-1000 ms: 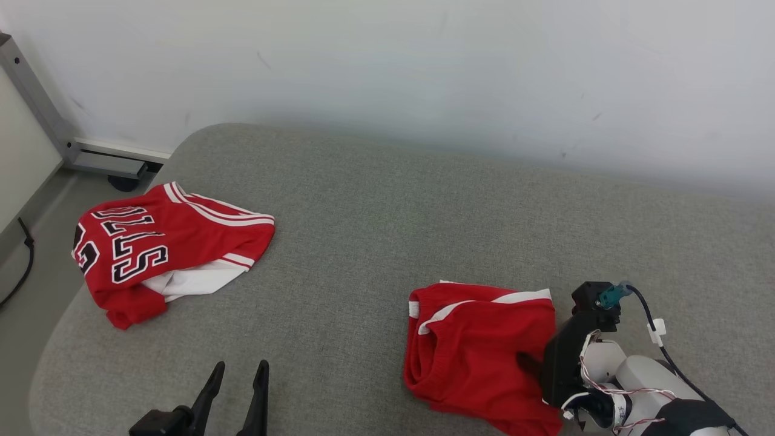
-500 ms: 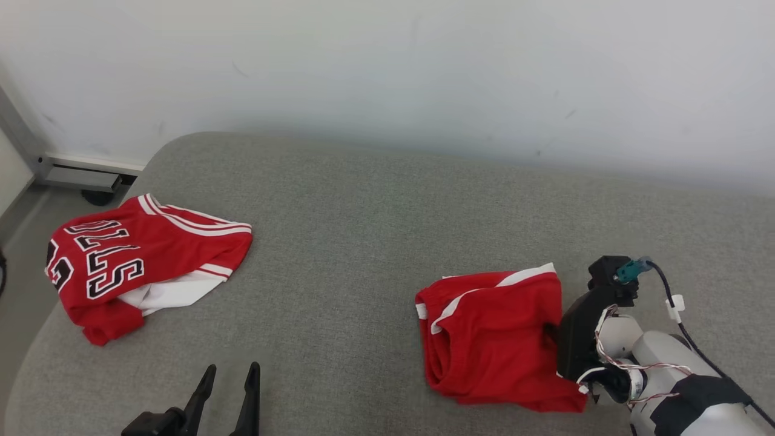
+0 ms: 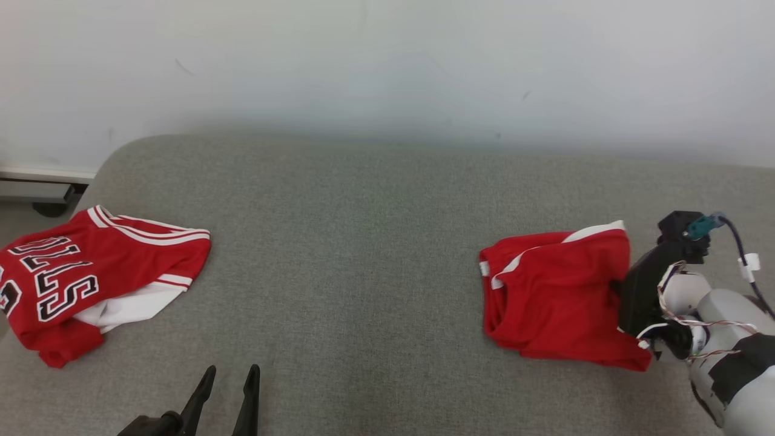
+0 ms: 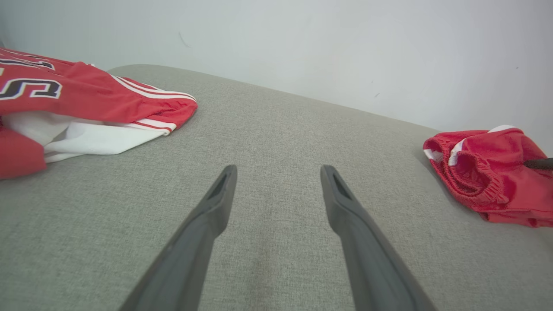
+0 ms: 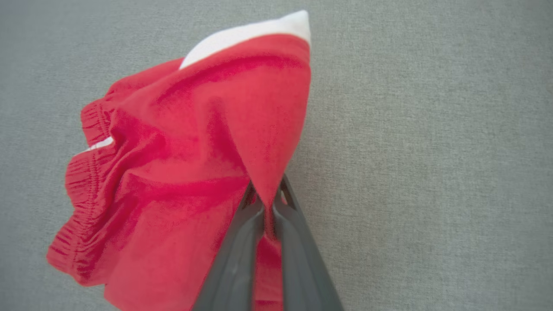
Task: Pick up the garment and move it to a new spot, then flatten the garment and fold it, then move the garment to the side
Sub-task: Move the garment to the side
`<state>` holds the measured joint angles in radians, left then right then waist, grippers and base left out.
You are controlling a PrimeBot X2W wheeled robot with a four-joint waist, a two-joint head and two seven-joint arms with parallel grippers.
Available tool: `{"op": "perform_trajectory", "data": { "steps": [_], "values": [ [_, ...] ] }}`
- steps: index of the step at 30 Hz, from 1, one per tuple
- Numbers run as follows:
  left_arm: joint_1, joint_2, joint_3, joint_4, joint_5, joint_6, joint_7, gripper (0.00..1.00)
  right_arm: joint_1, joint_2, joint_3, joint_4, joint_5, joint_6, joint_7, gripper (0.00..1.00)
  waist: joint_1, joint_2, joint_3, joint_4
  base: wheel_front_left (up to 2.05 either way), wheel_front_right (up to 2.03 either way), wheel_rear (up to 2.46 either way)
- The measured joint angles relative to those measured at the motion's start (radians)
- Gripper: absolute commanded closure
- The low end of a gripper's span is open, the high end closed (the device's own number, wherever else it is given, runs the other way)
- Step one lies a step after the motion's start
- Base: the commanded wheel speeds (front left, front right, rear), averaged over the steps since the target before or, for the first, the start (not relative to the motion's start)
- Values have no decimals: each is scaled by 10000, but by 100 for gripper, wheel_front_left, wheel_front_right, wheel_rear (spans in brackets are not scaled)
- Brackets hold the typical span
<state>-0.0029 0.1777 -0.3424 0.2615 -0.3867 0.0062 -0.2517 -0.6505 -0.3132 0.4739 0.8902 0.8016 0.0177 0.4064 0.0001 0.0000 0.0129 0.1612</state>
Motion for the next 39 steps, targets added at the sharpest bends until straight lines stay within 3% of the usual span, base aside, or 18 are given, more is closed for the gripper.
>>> {"op": "perform_trajectory", "data": {
  "steps": [11,21,39],
  "values": [
    [-259,226,84,-274,12,-267,0,0,-1016,-744,-10,518,-295,-19,196,100,1,1,901,-314,0,0,0],
    [-808,343,71,-445,86,-598,0,0,-1574,-1413,-31,989,-654,-267,263,100,1,1,1727,-498,0,0,0],
    [-1300,462,150,-282,86,-784,0,0,-2217,-2150,159,1386,-1267,-706,234,100,0,1,2617,-418,0,0,0]
  ]
}}
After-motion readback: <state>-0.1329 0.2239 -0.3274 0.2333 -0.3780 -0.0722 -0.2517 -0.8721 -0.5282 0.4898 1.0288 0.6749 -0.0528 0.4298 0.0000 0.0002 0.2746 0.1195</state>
